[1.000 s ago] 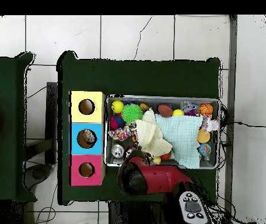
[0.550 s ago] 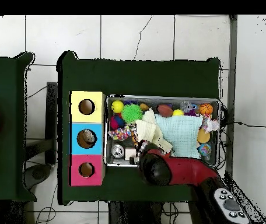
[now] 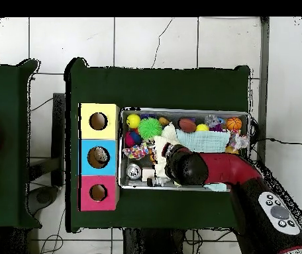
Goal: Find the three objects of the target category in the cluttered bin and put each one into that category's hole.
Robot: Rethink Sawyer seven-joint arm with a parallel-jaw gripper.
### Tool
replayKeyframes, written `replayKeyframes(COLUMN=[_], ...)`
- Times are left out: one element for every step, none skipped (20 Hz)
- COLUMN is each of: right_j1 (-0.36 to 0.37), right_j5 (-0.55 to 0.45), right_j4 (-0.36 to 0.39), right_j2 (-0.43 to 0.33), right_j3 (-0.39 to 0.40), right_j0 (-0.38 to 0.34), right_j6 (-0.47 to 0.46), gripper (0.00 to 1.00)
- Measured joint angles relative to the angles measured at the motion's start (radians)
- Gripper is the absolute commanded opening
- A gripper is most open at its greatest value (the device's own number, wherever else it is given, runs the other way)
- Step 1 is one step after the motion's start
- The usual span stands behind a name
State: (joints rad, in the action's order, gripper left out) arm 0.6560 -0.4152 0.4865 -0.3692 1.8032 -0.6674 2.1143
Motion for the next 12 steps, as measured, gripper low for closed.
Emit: replayKeyframes(right_j1=[-0.002, -0.003, -0.004, -0.004, -0.004, -0.004, -0.004, -0.004, -0.004, -0.004, -0.004, -0.004], right_j5=[-0.002, -0.002, -0.002, -0.002, -0.002, -0.002, -0.002, -0.002, -0.002, -0.002, -0.003, -0.002], right_j4=[0.005, 0.01, 0.015, 0.021, 0.024, 0.028, 0.032, 0.033, 0.033, 0.033, 0.033, 0.033], right_j2=[-0.009, -0.017, -0.025, -0.032, -0.039, -0.044, -0.049, -0.049, -0.049, -0.049, -0.049, -0.049], right_j3=[-0.01, -0.02, -0.028, -0.036, -0.043, -0.051, -0.059, -0.06, -0.06, -0.061, -0.062, -0.062], right_j0=[0.003, 0.006, 0.01, 0.013, 0.017, 0.027, 0.036, 0.037, 0.039, 0.041, 0.047, 0.048], right_j6=[0.0, 0.0, 0.0, 0.0, 0.0, 0.0, 0.0, 0.0, 0.0, 0.0, 0.0, 0.0], gripper=[0.0, 0.0, 0.0, 0.0, 0.0, 0.0, 1.0, 1.0, 1.0, 1.0, 1.0, 1.0])
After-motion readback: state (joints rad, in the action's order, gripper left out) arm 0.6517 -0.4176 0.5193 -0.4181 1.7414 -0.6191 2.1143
